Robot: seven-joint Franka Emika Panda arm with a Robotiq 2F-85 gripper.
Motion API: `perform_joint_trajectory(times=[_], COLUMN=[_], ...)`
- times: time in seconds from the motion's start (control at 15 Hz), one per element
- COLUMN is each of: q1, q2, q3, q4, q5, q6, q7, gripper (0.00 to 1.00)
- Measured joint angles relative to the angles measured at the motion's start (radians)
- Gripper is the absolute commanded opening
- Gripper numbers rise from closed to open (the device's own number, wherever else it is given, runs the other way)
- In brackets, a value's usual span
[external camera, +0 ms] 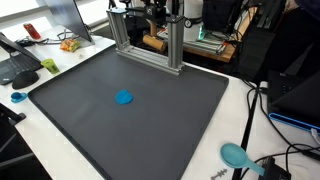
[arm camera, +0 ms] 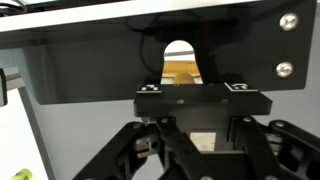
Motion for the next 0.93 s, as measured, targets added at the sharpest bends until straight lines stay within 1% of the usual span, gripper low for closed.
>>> perform_joint_trajectory(times=[0.4, 0.93], q1=[0.0, -0.001], q2=[-0.028, -0.137], q3=[-0.006, -0.025], q4=[-0.026, -0.124], q5=[0.017, 0.019], q6=[-0.001, 0.015], q7=[-0.034, -0.108], gripper=[0.22, 0.22])
